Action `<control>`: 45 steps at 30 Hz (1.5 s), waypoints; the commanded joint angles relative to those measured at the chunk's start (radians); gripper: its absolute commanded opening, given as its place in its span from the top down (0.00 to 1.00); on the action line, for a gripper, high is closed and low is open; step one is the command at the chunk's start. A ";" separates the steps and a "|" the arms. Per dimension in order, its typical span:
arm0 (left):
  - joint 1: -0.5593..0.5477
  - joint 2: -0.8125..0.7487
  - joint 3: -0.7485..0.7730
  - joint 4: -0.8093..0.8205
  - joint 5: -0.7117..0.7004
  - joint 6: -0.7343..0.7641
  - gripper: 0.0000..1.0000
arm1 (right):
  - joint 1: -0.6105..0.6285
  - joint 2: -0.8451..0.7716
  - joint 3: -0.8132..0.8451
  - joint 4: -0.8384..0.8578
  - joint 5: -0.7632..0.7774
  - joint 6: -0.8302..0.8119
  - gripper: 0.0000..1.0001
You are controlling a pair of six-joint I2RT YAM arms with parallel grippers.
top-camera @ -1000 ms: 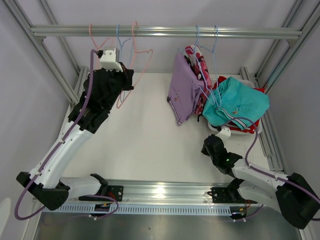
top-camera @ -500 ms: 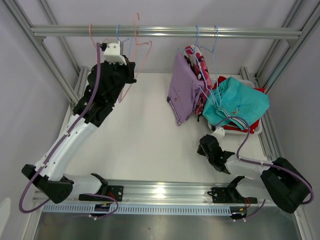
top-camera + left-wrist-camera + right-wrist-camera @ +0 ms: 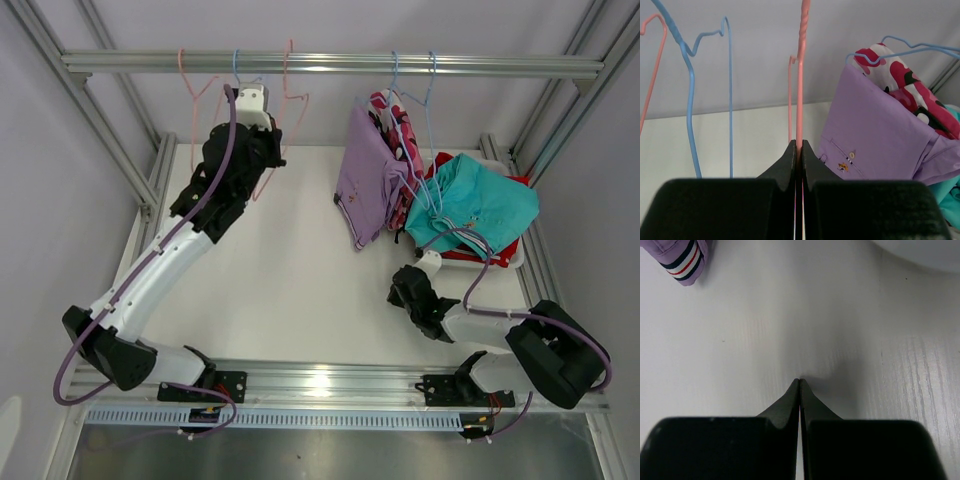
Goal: Remove the trousers from the hanger
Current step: Place the hanger at the clothesline.
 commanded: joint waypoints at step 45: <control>-0.176 0.113 0.063 0.243 0.585 -0.488 0.34 | 0.062 0.111 0.080 -0.002 0.018 -0.025 0.95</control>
